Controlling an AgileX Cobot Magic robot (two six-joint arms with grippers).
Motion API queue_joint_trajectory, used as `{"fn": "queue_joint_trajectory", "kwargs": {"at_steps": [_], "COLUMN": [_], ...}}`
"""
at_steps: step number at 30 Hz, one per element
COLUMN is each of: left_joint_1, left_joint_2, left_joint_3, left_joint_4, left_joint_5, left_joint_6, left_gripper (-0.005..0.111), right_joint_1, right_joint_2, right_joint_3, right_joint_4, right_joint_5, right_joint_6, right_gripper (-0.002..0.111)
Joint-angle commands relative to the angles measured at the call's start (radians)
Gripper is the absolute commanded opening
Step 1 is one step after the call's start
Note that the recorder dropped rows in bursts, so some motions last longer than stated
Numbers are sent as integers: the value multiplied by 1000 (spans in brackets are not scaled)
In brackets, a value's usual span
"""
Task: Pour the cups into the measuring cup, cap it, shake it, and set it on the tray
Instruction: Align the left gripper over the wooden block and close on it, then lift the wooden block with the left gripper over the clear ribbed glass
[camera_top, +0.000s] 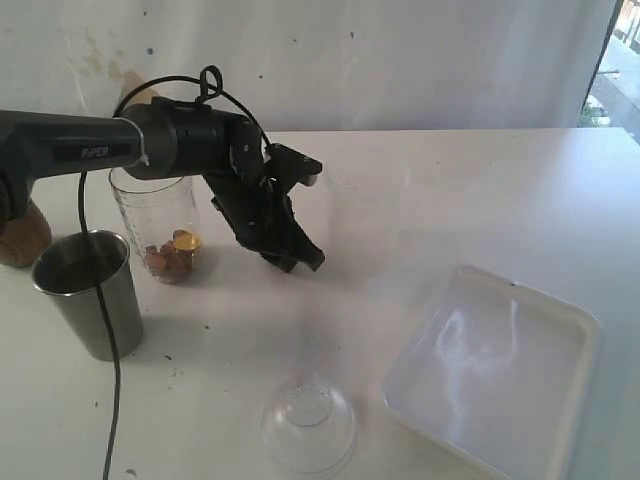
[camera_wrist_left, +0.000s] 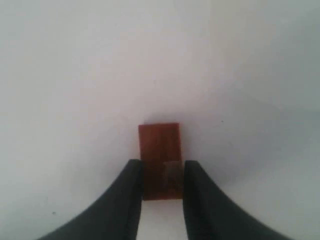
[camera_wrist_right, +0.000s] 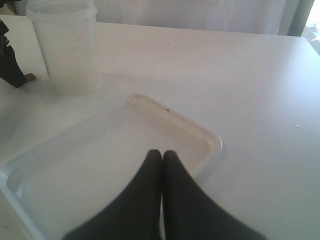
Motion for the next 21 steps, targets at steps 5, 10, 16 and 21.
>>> {"fn": "queue_joint_trajectory", "kwargs": {"at_steps": [5, 10, 16, 21], "left_joint_1": [1, 1, 1, 1], "left_joint_2": [1, -54, -139, -222], "left_joint_3": [5, 5, 5, 5], "left_joint_4": [76, 120, 124, 146], "left_joint_5": [76, 65, 76, 113], "left_joint_6": [-24, -63, -69, -84], "left_gripper": [0, 0, 0, 0], "right_joint_1": [-3, -3, -3, -3], "right_joint_2": [-5, -5, -5, -5], "right_joint_3": [5, 5, 5, 5], "right_joint_4": [-3, -3, -3, -3], "right_joint_5": [-15, -15, -15, -15], "right_joint_6": [4, 4, 4, 4], "right_gripper": [0, 0, 0, 0]}}
